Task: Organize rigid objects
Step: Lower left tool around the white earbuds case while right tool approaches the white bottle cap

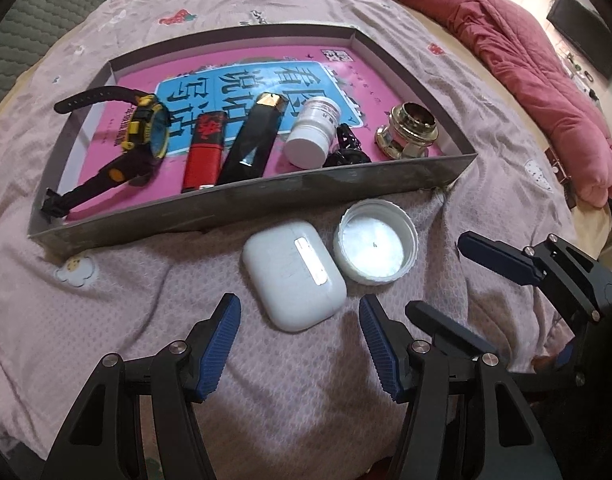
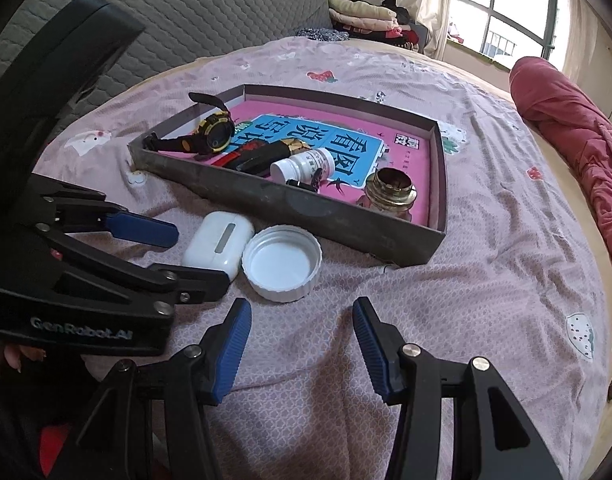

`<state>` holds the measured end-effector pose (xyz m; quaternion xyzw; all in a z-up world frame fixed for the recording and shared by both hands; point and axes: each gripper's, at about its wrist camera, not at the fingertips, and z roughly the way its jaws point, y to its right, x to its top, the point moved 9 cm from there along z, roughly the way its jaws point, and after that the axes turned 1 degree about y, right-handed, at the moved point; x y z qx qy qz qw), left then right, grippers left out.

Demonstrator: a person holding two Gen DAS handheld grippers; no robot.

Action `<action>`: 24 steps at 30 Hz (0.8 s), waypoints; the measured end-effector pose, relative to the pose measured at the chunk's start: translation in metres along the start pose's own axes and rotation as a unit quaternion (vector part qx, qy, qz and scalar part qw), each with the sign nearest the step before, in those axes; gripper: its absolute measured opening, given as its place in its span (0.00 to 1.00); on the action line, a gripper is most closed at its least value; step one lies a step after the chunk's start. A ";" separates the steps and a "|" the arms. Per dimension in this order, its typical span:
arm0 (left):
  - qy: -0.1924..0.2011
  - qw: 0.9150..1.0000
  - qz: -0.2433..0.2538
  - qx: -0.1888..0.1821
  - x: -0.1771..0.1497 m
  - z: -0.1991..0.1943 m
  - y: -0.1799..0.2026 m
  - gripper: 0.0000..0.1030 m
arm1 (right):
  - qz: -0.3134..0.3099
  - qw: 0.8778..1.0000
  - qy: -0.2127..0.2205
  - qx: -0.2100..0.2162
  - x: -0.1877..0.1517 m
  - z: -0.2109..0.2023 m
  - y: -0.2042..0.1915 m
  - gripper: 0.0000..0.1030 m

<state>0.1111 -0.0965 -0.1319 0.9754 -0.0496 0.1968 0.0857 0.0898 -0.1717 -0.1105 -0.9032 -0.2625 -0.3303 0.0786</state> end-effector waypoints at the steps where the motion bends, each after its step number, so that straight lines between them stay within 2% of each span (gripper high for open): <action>1: 0.000 1.000 -0.001 0.003 0.001 0.002 0.001 0.62 | -0.001 1.000 -0.002 -0.002 0.000 0.001 0.000 0.51; 15: 0.004 0.998 -0.023 0.055 0.014 0.015 -0.012 0.66 | -0.018 1.000 -0.004 0.005 0.002 0.022 -0.006 0.51; 24: -0.001 0.997 -0.050 0.061 0.005 0.010 -0.034 0.67 | -0.007 1.000 0.003 0.019 0.011 0.034 -0.007 0.55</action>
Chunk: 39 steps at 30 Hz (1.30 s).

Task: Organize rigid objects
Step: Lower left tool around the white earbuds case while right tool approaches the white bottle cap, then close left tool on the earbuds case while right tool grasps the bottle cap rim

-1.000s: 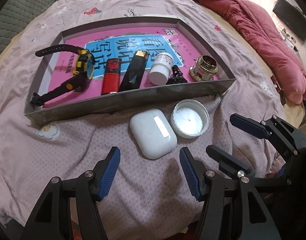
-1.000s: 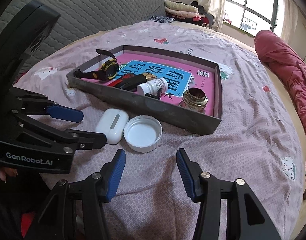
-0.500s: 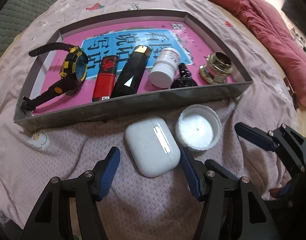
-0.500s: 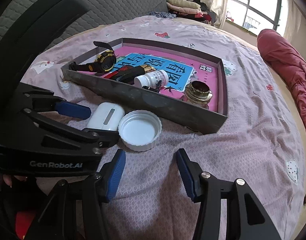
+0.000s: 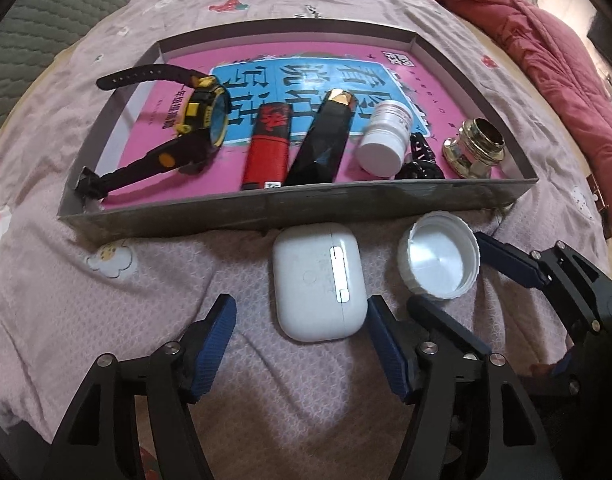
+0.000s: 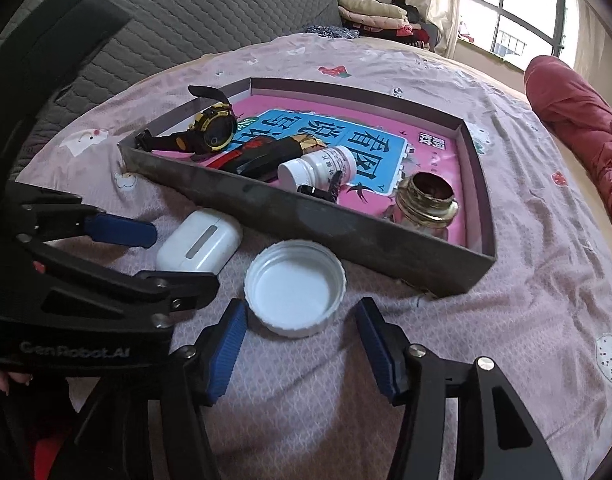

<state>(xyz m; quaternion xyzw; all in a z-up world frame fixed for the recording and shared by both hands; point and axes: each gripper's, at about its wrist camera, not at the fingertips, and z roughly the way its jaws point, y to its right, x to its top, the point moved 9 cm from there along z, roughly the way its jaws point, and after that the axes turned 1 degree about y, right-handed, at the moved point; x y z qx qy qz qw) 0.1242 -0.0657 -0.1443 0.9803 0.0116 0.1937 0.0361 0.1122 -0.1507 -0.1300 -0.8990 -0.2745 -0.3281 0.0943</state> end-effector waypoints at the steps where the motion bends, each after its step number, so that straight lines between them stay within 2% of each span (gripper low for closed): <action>1: -0.001 1.000 -0.002 0.001 -0.001 -0.001 -0.001 0.67 | 0.000 1.000 0.001 -0.001 0.001 0.001 0.000 0.55; 10: -0.005 1.000 -0.017 0.006 0.008 0.008 -0.004 0.68 | -0.009 1.000 0.008 -0.002 0.010 0.013 -0.001 0.57; 12: -0.004 1.000 -0.018 0.008 0.011 0.011 -0.004 0.68 | -0.009 1.000 0.009 0.002 0.011 0.012 -0.001 0.56; 14: -0.002 1.000 -0.020 0.006 0.014 0.013 -0.004 0.68 | -0.006 1.000 0.008 0.011 0.011 0.011 0.000 0.49; 18: 0.001 1.000 -0.020 0.003 0.018 0.017 0.000 0.62 | -0.010 1.000 0.008 0.015 0.011 0.008 -0.001 0.49; 22: 0.001 1.000 -0.015 -0.012 0.023 0.018 0.009 0.46 | -0.016 1.000 0.009 0.013 0.012 0.006 -0.002 0.48; 29: 0.004 0.999 -0.021 -0.031 0.023 0.013 0.008 0.46 | -0.009 1.000 0.020 0.008 0.015 -0.007 0.005 0.48; 39: 0.036 0.999 -0.009 -0.039 0.020 -0.019 0.004 0.46 | 0.025 0.995 0.095 0.022 0.039 -0.043 0.015 0.48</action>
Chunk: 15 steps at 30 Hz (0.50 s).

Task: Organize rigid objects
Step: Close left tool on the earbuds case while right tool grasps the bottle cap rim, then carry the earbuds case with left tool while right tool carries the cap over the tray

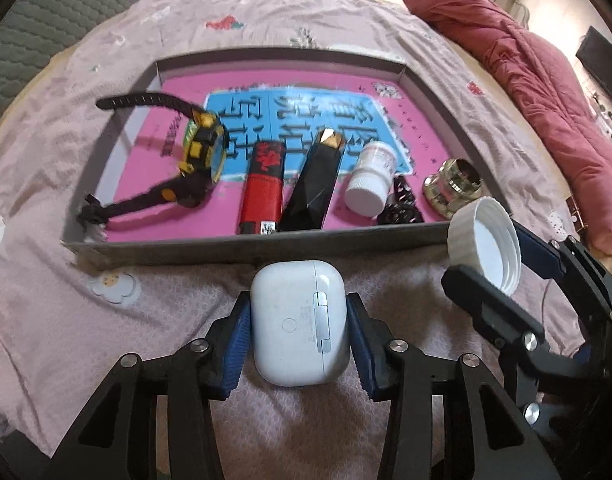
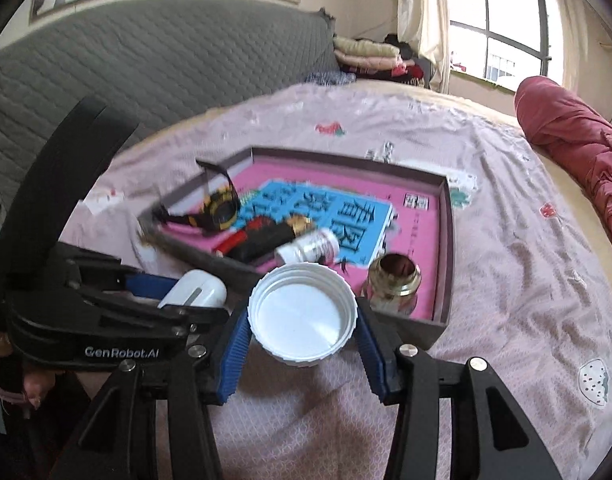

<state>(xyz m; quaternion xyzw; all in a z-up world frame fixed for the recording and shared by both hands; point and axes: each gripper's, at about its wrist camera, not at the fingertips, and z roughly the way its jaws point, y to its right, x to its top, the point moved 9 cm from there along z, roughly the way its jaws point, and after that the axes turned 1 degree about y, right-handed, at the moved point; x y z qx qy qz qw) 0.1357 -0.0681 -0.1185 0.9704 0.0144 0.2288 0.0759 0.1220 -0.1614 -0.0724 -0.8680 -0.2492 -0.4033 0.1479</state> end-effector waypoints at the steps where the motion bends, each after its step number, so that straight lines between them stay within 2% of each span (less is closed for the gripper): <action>1: 0.003 1.000 0.001 0.001 0.001 -0.004 -0.002 0.46 | 0.001 1.000 0.005 -0.001 0.002 -0.002 0.001 0.49; 15: 0.062 0.998 0.006 0.001 0.024 -0.055 -0.003 0.46 | 0.016 0.999 0.042 -0.002 0.021 -0.017 0.006 0.49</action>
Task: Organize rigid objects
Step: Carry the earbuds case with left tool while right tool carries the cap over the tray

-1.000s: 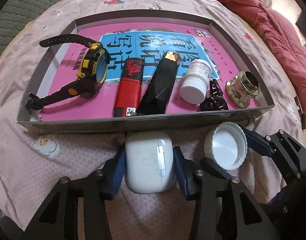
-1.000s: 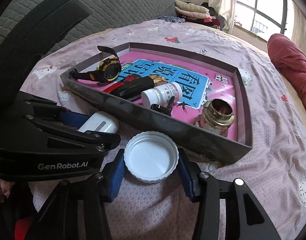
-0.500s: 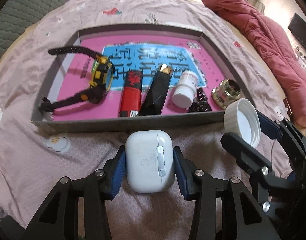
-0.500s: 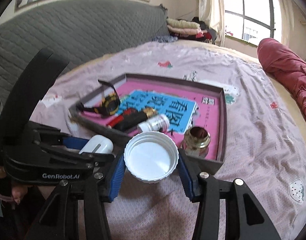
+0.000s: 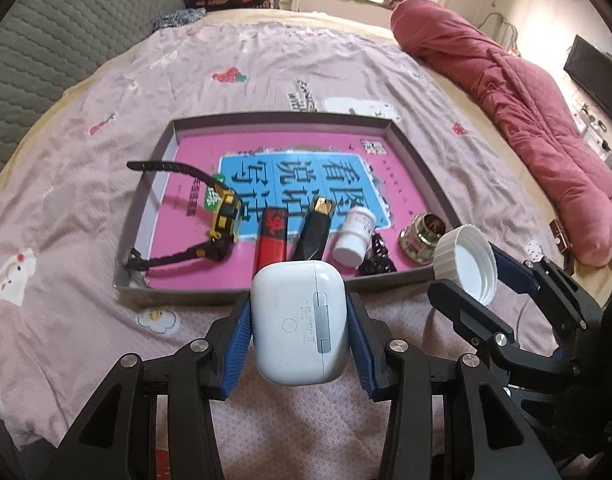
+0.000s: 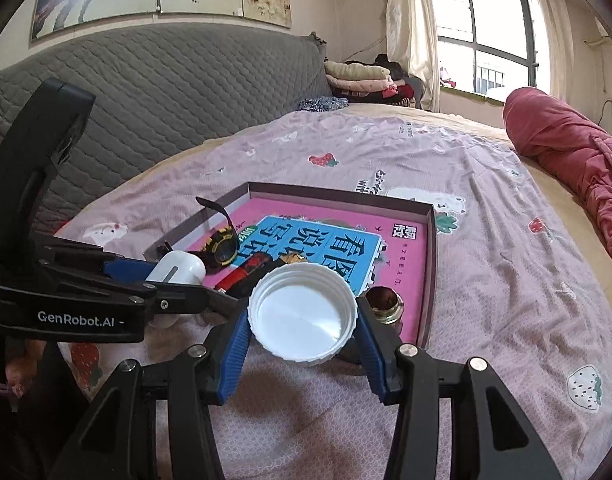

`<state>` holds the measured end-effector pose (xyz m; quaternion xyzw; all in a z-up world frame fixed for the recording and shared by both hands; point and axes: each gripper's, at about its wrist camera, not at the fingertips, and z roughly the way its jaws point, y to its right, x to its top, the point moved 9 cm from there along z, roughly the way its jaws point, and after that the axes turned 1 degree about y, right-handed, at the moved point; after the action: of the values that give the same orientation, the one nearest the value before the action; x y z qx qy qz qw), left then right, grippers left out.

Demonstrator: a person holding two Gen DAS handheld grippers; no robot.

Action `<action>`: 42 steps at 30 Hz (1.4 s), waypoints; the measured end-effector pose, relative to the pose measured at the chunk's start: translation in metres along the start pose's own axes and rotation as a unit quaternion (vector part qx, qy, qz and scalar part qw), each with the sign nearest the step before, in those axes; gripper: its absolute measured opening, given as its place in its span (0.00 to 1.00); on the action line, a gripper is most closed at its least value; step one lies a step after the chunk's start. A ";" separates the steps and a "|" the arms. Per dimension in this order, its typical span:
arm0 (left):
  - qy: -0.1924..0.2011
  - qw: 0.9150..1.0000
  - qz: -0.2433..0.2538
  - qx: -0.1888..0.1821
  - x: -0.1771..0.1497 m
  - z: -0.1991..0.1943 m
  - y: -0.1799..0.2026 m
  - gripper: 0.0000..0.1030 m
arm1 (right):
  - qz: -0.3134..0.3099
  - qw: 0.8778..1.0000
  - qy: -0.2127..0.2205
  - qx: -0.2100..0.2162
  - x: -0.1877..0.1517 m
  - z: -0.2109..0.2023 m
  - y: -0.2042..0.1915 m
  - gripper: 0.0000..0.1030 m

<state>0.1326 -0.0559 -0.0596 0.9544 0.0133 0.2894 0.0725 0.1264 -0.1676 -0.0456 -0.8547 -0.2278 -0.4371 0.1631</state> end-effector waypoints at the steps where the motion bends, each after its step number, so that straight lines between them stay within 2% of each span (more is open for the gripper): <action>1: 0.003 1.000 0.000 0.000 0.001 -0.002 0.000 0.46 | 0.001 1.000 0.002 0.000 0.001 -0.001 0.000 0.49; 17: 0.051 0.999 -0.005 0.010 0.026 -0.031 -0.018 0.46 | 0.012 0.999 0.033 -0.002 0.019 -0.016 0.000 0.49; 27: 0.088 0.996 -0.004 0.017 0.057 -0.045 -0.031 0.46 | 0.033 0.997 0.071 -0.019 0.050 -0.020 0.016 0.49; 36: 0.106 0.994 -0.006 0.022 0.087 -0.038 -0.042 0.46 | 0.034 0.995 0.088 -0.025 0.066 -0.011 0.022 0.49; 42: 0.106 0.994 -0.014 0.028 0.095 -0.028 -0.049 0.46 | 0.031 0.995 0.094 -0.022 0.071 -0.005 0.022 0.49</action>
<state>0.1972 0.0031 0.0084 0.9197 0.0420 0.3875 0.0478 0.1715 -0.1712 0.0136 -0.8201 -0.1750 -0.5148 0.1783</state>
